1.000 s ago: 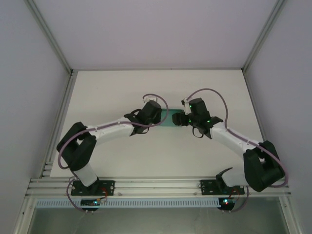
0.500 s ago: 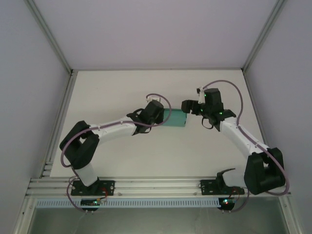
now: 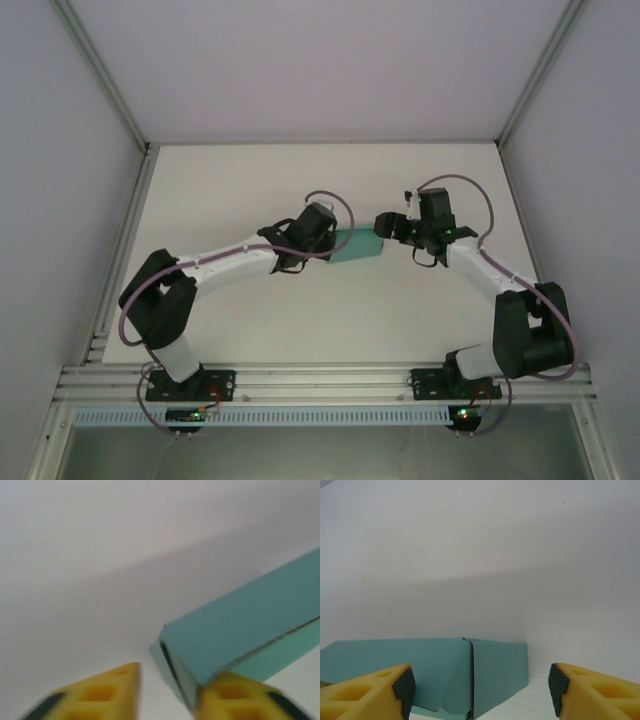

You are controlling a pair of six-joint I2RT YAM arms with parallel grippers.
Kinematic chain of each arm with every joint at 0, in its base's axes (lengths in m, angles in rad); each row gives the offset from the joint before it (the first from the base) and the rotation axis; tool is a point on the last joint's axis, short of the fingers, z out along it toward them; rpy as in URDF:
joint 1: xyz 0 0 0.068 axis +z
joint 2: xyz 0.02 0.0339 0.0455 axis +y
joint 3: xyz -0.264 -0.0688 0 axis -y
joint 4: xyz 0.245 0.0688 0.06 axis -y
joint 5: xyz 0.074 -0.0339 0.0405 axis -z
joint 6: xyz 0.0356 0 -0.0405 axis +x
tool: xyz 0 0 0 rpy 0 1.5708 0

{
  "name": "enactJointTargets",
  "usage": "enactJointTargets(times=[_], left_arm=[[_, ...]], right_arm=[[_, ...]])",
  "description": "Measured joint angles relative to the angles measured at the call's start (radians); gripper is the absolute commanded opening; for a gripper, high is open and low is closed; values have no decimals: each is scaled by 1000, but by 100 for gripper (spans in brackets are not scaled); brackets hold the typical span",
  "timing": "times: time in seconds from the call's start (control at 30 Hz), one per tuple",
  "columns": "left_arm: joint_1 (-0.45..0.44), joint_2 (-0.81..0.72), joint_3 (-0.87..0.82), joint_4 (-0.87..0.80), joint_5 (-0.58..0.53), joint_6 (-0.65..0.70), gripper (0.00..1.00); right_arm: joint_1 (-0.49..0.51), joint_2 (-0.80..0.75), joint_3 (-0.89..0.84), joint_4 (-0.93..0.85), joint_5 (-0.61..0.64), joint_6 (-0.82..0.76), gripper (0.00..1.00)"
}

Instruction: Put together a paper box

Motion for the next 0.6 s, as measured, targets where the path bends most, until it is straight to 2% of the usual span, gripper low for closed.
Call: enactJointTargets(times=[0.1,0.2,0.3,0.33,0.47,0.6], left_arm=[[18,-10,19,-63,64,36,60],[42,-17,39,-123,137,71,83],[56,-38,40,-166,214,102,97],[60,-45,41,-175,236,107,100],[76,-70,58,-188,317,113,100],[118,-76,77,-182,353,66,100]], right_arm=[[-3,0,-14,15,-8,19,68],[-8,8,-19,27,-19,35,68],[-11,37,-19,31,-34,45,65],[-12,46,-19,31,-40,50,65],[-15,62,-19,49,-65,66,65],[-18,71,-19,61,-77,77,63]])
